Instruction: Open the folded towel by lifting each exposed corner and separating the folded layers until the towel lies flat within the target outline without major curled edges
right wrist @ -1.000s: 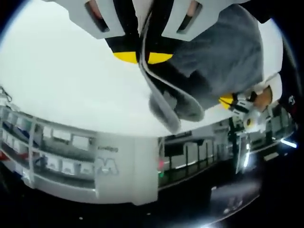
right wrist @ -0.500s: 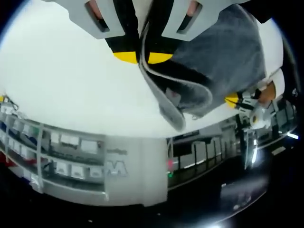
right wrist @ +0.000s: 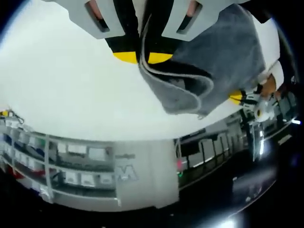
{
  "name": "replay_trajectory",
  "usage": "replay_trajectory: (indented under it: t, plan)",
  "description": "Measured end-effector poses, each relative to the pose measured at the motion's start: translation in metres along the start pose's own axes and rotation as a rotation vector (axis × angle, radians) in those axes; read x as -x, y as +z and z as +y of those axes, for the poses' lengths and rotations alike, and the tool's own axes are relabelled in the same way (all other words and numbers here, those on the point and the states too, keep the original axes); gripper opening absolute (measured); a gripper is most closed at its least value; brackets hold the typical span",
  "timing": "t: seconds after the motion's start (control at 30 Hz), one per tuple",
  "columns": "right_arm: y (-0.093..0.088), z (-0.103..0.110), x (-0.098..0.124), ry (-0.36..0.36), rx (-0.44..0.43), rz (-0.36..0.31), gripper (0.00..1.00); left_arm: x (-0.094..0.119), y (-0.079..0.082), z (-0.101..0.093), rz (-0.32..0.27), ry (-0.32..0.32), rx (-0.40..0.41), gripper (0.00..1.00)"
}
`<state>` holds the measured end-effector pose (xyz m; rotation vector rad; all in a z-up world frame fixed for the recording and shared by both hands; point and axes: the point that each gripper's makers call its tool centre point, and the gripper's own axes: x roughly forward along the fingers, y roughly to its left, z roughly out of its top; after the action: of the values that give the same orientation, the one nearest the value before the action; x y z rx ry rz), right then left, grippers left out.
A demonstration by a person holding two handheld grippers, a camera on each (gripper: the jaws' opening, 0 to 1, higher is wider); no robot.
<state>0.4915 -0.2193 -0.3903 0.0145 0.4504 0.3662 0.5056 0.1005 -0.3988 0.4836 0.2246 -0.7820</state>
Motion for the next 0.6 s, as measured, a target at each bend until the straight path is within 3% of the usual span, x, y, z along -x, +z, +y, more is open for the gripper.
replay_trajectory:
  t: [0.23, 0.37, 0.6]
  plan:
    - [-0.004, -0.012, 0.004, -0.028, -0.004, 0.018, 0.00, -0.002, 0.004, -0.007, -0.014, -0.012, -0.005, 0.01]
    - [-0.007, -0.024, 0.010, -0.076, 0.014, 0.035, 0.00, -0.005, 0.009, -0.015, -0.028, -0.036, 0.015, 0.01]
    - [-0.017, -0.048, 0.020, -0.168, 0.064, 0.071, 0.00, -0.013, 0.019, -0.037, -0.046, -0.071, -0.016, 0.01]
